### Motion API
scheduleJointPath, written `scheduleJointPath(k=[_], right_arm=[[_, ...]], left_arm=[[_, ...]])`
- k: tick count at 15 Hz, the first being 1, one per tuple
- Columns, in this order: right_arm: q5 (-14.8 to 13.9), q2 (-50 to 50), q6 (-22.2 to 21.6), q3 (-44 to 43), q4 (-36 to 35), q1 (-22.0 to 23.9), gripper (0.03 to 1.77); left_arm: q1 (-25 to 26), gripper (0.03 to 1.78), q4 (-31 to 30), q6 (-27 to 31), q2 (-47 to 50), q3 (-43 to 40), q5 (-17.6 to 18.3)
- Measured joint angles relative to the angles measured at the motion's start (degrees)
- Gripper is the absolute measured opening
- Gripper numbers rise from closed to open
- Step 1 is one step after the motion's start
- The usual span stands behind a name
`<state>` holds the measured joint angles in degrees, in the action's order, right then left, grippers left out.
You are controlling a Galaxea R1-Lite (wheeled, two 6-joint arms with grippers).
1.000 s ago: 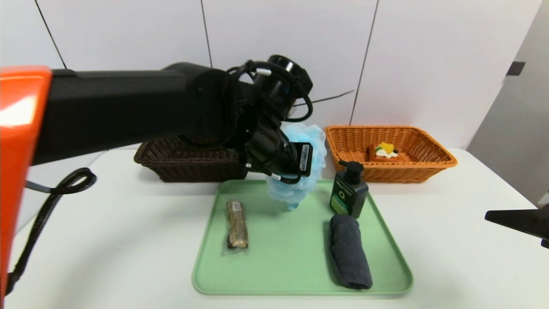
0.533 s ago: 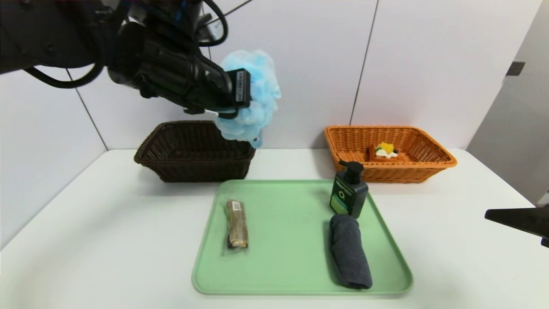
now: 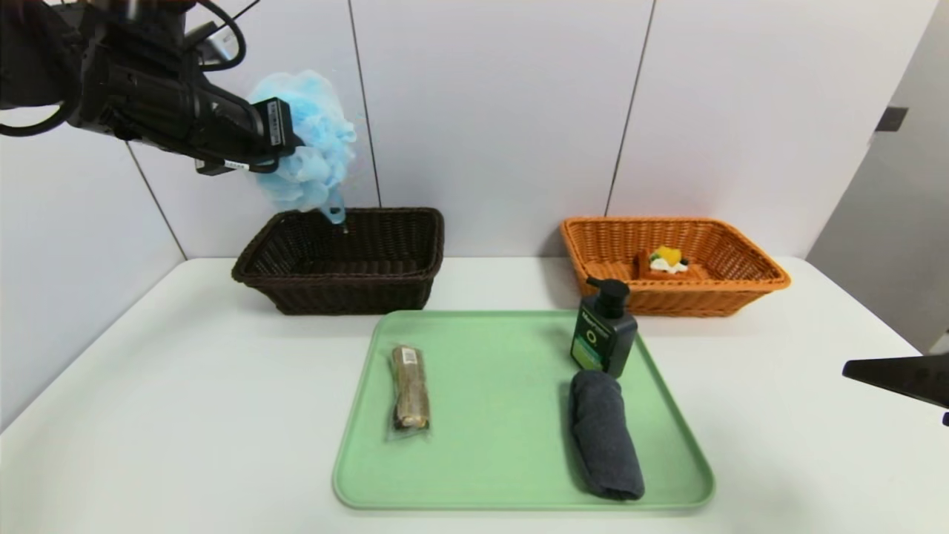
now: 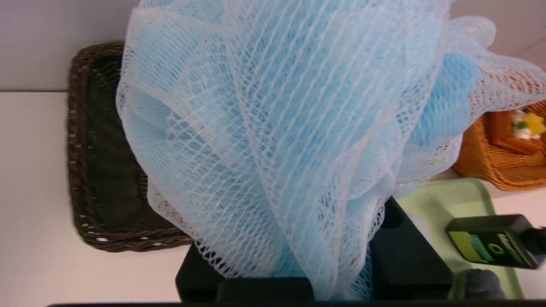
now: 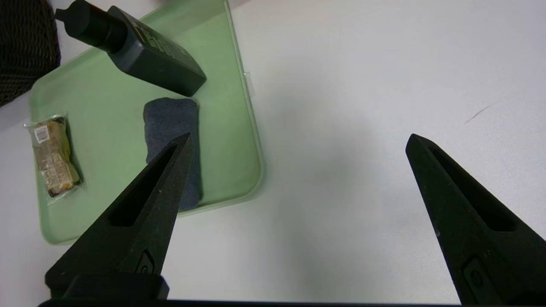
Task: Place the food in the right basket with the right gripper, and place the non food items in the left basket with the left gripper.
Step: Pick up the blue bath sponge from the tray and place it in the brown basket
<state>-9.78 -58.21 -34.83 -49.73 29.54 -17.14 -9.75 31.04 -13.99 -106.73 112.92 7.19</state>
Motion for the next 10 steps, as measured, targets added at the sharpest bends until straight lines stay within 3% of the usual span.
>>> scheduleJointPath(k=[5, 10], right_arm=[[-0.3, -0.2, 0.2, -0.1, 0.0, 1.0, 1.71], [-0.4, -0.8, 0.3, -0.1, -0.1, 1.3, 1.71]], left_arm=[[5.9, 0.60, -3.4, 3.5, -6.0, -0.1, 2.0], [8.2, 0.60, -3.5, 4.8, -10.6, -2.2, 2.0]])
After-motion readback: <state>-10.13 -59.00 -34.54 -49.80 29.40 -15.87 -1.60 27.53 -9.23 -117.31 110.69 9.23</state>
